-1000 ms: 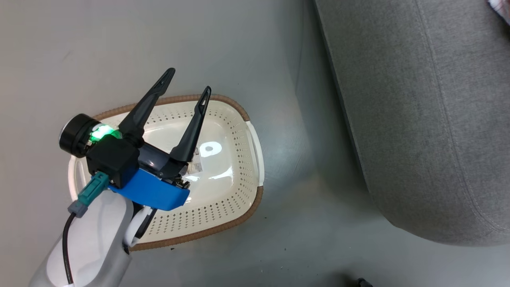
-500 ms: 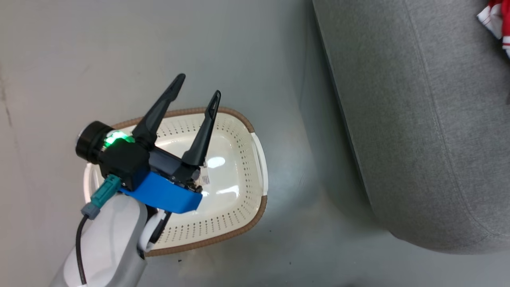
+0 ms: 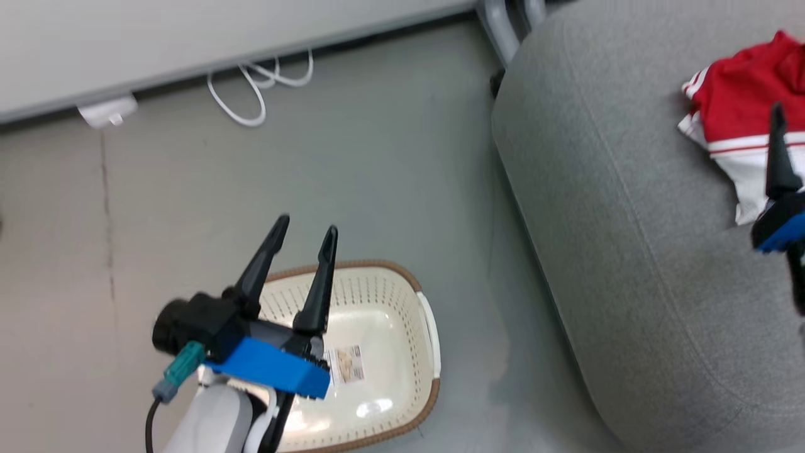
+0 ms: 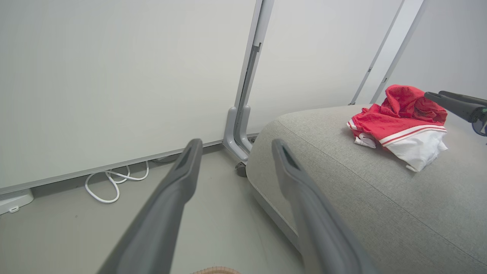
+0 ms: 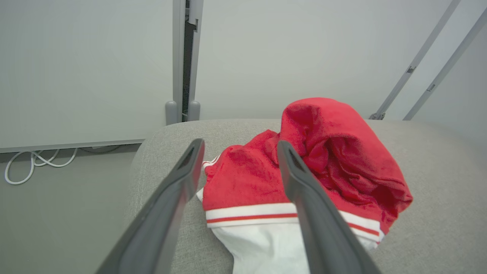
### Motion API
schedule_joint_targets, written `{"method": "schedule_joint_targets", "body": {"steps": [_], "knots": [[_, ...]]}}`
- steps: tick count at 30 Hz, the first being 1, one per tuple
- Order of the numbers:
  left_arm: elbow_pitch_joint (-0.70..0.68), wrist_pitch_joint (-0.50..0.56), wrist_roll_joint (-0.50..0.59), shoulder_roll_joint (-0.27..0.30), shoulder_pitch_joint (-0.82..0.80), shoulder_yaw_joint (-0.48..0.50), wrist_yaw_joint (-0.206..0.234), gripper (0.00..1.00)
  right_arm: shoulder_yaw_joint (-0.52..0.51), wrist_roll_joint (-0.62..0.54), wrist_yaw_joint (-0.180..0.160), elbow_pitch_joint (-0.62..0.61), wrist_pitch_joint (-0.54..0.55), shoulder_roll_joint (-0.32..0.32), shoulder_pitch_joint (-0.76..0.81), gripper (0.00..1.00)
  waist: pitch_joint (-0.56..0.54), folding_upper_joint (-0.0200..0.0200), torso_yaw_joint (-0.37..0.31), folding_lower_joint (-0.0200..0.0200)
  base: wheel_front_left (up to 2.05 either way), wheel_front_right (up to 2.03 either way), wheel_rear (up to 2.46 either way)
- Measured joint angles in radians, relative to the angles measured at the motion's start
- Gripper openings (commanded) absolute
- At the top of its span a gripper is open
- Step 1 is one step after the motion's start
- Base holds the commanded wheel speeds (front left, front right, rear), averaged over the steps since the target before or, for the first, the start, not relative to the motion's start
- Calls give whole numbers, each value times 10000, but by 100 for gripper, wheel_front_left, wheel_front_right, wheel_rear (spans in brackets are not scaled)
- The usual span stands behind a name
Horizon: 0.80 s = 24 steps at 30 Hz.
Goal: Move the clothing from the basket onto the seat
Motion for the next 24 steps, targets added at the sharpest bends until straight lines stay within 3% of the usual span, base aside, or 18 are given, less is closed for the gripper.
{"method": "schedule_joint_targets", "body": {"steps": [13,24], "knots": [[456,0,173,-694,1825,1248,0,100,1659,681,0,-2389,407,571,3254,100,-2526,0,772,-2,0,0,0],[938,0,174,-815,2468,2169,0,100,1647,731,0,-4286,855,1509,5369,100,-3516,0,1681,-3,0,0,0]]}}
